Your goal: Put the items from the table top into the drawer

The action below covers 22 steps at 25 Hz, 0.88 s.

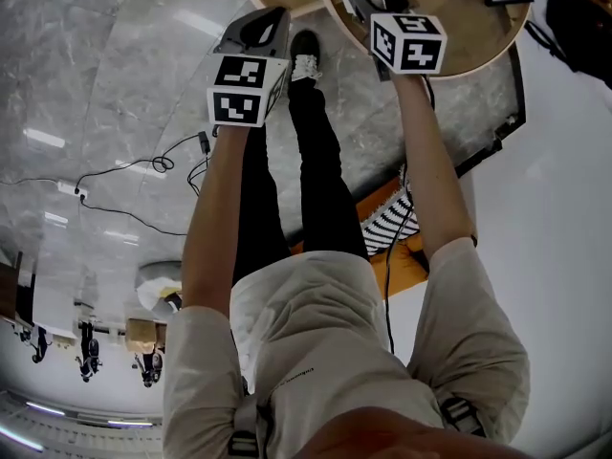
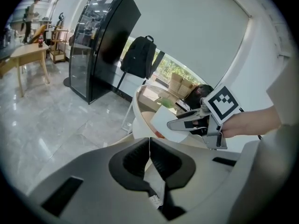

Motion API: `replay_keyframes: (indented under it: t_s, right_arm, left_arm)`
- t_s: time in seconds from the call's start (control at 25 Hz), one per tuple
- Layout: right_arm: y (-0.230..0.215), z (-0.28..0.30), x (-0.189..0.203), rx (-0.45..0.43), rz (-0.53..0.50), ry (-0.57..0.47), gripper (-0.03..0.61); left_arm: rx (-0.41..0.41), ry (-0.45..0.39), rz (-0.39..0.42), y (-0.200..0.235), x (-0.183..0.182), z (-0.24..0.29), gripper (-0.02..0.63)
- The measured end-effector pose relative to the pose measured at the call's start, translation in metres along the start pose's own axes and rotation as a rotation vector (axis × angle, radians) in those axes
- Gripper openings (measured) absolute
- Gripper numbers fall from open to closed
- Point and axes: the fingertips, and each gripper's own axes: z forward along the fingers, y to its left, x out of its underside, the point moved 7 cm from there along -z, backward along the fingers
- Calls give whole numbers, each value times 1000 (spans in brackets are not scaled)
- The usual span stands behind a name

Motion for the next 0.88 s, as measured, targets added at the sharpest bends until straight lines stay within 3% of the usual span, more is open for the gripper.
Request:
replay_keyframes:
  t_s: [0.28,0.52,0.64,0.88]
  right_arm:
    - [72,16,-6,-76,-67,-63,218]
    - [132,49,2,-168,-131,-85,218]
    - [131,87,33,-174,-139,-48,218]
    - [105,151,107,-83,-137,20,218]
  left_arm:
    - [-50,3,15,35,15,-24,21]
    - [-69,9,-18,69,48,-23,21]
    - [-70,25,-24,80,72,-2,21]
    - [-53,36,-102,98,119,33,21]
